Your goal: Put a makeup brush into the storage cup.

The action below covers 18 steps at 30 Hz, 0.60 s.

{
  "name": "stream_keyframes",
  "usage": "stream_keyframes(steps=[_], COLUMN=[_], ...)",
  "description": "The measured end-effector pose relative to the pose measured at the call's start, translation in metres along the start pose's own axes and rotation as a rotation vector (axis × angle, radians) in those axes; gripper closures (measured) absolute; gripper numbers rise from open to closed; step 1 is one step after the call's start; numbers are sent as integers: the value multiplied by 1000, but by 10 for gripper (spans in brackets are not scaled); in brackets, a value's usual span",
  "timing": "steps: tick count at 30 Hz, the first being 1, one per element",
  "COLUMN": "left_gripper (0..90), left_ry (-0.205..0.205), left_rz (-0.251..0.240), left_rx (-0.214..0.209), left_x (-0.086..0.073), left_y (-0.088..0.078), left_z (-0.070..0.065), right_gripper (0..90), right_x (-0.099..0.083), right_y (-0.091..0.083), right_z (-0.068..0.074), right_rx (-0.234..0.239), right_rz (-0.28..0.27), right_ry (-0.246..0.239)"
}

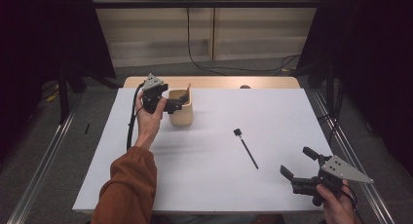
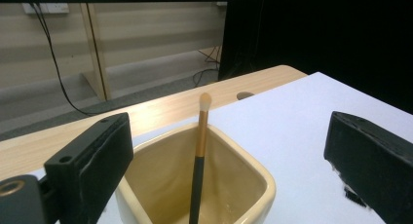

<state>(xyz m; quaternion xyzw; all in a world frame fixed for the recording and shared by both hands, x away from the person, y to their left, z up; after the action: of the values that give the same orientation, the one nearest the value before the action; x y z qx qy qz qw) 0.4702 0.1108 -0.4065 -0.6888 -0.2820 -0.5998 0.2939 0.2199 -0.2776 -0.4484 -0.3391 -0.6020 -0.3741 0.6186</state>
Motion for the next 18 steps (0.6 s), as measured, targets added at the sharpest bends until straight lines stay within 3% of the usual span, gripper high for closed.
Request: stream_keyframes(steps=[8,18], left_gripper=[33,32], left_ry=[9,45], left_rz=[4,-21], left_rx=[25,14], left_x=[-1,2], left_y=[-21,-57], left_z=[-4,-13], right_gripper=[0,0], right_x=[0,0], right_y=[0,0], right_z=[0,0], right_rx=[-2,-3], right_rz=[-1,0], right_ry=[-1,-1])
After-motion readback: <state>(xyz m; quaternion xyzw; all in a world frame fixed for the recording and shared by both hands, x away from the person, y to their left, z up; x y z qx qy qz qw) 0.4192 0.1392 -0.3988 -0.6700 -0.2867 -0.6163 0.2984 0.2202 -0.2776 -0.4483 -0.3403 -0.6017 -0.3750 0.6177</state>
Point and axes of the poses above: each handheld gripper's, and its own axes: y roughly forward along the jaws, x roughly out of its top, z roughly to its left, the point moved 5 cm from there along y, roughly forward along the jaws, and after that the axes turned 15 degrees about -z, right-handed, at the moved point
